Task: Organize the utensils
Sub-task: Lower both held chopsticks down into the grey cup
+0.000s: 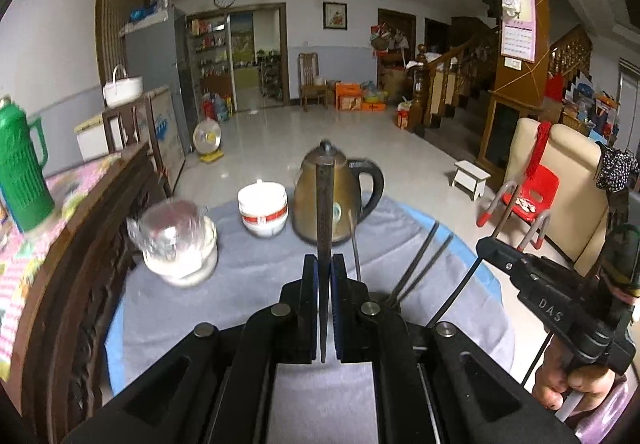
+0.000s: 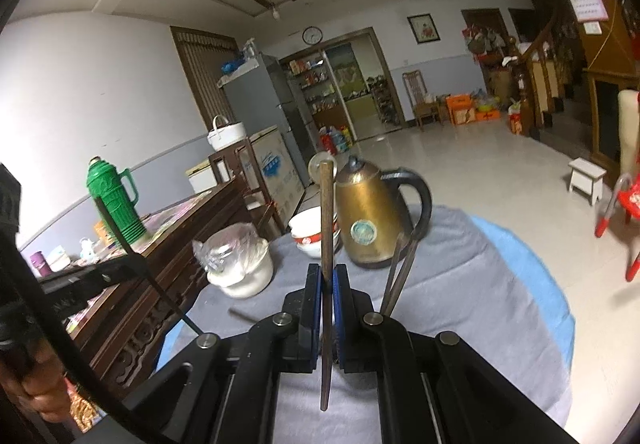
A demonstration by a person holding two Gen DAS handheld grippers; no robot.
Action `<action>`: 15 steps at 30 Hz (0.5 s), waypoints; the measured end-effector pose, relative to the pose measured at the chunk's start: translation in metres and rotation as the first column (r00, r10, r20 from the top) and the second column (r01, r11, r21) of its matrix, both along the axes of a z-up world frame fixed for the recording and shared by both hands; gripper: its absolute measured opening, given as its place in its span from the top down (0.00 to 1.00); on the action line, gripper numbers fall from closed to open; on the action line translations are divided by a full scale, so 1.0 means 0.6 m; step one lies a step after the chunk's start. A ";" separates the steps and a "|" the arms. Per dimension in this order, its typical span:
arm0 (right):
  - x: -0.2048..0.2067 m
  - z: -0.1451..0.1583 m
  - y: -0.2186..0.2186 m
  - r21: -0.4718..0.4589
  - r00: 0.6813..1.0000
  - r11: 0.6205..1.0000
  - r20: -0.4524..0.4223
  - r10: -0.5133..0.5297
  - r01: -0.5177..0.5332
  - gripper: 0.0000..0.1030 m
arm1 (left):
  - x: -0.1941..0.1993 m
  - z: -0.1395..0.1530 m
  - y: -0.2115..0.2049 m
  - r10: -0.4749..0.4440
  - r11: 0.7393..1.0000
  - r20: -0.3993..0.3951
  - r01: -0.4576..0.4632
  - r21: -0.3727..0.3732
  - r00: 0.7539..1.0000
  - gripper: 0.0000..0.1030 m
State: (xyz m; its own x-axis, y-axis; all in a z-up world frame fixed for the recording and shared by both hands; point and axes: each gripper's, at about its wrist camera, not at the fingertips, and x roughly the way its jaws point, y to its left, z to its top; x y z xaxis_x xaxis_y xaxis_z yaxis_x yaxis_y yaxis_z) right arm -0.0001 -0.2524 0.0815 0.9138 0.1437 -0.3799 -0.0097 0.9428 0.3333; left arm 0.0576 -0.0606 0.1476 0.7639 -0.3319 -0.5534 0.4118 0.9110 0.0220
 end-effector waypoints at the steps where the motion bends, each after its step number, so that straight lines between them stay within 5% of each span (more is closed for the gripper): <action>1: 0.003 0.006 -0.004 -0.004 1.000 1.000 0.007 -0.006 0.006 0.94 | 0.001 0.006 -0.004 -0.003 1.000 0.010 0.003 0.001 1.000 0.94; 9: 0.027 0.032 -0.017 -0.035 0.995 0.997 0.074 -0.072 0.075 0.94 | 0.023 0.044 -0.049 -0.040 0.998 0.083 0.043 -0.038 0.996 0.94; 15: 0.052 0.008 -0.024 -0.030 0.990 0.993 0.089 -0.113 0.116 0.94 | 0.056 0.014 -0.082 -0.046 0.995 0.083 0.053 -0.089 0.995 0.94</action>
